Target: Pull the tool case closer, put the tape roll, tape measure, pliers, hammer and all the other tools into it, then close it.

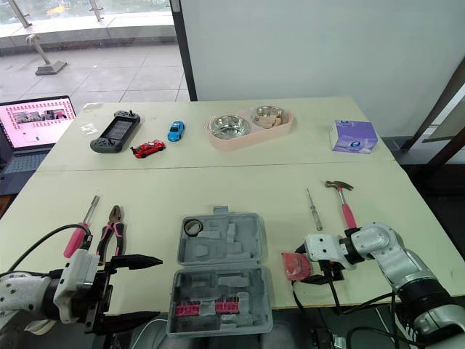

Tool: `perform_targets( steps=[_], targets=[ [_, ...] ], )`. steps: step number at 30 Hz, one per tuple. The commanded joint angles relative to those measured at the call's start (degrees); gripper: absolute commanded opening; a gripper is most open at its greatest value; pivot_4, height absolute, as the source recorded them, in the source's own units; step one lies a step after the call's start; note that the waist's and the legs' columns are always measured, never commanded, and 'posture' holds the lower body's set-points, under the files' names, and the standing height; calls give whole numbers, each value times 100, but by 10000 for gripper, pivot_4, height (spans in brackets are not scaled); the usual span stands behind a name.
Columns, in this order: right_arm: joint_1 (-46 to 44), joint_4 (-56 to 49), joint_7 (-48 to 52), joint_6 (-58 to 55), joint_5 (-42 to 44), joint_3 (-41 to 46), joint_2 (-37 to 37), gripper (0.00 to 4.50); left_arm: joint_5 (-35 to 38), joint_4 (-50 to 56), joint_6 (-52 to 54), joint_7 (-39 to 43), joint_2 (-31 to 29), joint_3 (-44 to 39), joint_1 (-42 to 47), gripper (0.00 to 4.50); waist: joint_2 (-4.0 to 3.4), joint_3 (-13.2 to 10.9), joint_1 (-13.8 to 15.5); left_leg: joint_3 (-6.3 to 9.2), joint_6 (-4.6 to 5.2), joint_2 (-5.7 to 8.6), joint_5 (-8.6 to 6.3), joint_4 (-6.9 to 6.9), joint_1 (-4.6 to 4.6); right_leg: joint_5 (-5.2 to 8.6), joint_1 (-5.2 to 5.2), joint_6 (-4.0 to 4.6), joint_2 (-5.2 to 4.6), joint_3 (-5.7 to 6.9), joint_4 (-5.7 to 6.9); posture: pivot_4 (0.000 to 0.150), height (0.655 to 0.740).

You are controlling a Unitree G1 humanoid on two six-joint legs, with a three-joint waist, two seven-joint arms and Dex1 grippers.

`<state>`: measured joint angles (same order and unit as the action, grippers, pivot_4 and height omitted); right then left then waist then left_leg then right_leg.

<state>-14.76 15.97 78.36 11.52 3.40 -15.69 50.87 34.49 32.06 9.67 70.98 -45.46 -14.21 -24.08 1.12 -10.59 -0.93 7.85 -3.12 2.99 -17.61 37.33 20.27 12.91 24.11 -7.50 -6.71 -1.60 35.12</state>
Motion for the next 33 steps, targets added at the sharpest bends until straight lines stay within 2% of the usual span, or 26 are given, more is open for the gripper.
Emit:
perform_targets(
  steps=[1,4,7,9,11,14,19,23,33],
  targets=[
    [-94,-1021,126,-947,346,248,230,28950,43,79,-44,-13,-41,-127,-40,45000,-15,-9,-5,0,0,0,0,0,1,0,1,0,0,0,0,1500,7360],
    [-605,-2361,80,-2771,690,339,371,28950,18,33,-46,-96,-1,-161,-47,45000,-35,-19,-23,-2,0,1,0,3,4,0,4,0,-1,-3,1,1500,7360],
    [-1346,-3085,-130,-4116,604,18,217,28950,-43,-27,-57,-192,34,-92,30,45000,-36,-19,-7,0,0,-3,0,1,5,0,14,0,3,-2,7,1500,7360],
    [-1954,-3267,-289,-4850,264,-481,-25,28950,-82,-61,-65,-242,46,-24,111,45000,-33,-17,5,3,0,-3,0,0,11,0,18,0,3,2,6,1500,7360],
    [-2518,-3185,-304,-5031,-307,-1134,-216,28950,-176,-121,-159,-204,31,41,174,45000,-31,-16,13,4,0,-3,0,1,16,-1,22,-2,3,4,3,1500,7360],
    [-3239,-2939,-502,-5721,-658,-1684,-684,28950,-329,-224,-281,-185,32,115,211,45000,-31,-17,22,5,-1,1,0,0,24,-9,27,-16,-1,4,0,1500,7360],
    [-3611,-2732,-805,-6049,-1343,-2461,-993,28950,-203,-157,-197,-416,165,85,240,45000,-30,-16,27,6,-1,5,0,0,33,-11,36,-17,-7,5,-1,1500,7360],
    [-3678,-2452,-927,-5832,-1767,-2921,-1180,28950,-227,-75,-173,-494,174,131,197,45000,-31,-17,-10,6,-2,4,0,-5,29,-12,40,-18,-6,6,5,1500,7360],
    [-3643,-1845,-970,-5452,-2187,-3180,-1564,28950,-174,24,-170,-693,225,70,151,45000,-32,-17,-8,5,-3,3,1,-5,28,-12,40,-18,-4,6,5,1500,7360]
  ],
)
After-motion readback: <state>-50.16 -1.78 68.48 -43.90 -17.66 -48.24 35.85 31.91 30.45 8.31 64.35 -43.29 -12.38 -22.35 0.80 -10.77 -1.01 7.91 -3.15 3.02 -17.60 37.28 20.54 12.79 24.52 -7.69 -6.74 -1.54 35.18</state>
